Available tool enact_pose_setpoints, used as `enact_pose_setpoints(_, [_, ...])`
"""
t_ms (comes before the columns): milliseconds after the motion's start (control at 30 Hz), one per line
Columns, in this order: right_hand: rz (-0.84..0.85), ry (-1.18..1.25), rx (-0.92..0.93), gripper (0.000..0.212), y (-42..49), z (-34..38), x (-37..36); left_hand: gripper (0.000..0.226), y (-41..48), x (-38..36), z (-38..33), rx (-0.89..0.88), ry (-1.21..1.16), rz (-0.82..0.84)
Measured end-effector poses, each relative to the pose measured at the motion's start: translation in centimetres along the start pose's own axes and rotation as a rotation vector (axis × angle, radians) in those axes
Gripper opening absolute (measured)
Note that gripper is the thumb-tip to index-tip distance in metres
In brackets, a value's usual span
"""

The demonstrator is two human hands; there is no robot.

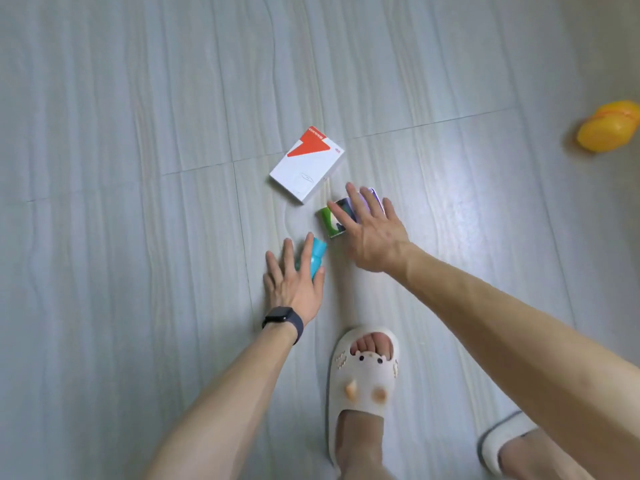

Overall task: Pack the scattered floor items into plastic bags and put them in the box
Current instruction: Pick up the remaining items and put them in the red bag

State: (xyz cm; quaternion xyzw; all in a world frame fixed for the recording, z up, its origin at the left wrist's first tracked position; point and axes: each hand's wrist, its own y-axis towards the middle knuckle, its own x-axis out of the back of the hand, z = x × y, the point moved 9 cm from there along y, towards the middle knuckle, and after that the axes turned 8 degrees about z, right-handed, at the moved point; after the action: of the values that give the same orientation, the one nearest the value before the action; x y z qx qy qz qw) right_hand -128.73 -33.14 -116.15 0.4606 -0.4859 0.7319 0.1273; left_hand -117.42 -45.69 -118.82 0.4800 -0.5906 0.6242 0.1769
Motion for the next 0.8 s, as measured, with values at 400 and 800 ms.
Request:
enact_pose_setpoints(400, [-0.011, 0.164, -0.113, 0.058, -8.5, -5.8, -2.4, 0.069, 0.4, 1.9, -1.6, -0.018, 0.097, 0.043])
enact_pose_setpoints(800, [-0.248, 0.304, -0.435, 0.053, -38.9, -19.4, 9.8, 0.068, -11.0, 13.8, -25.1, -0.613, -0.107, -0.091])
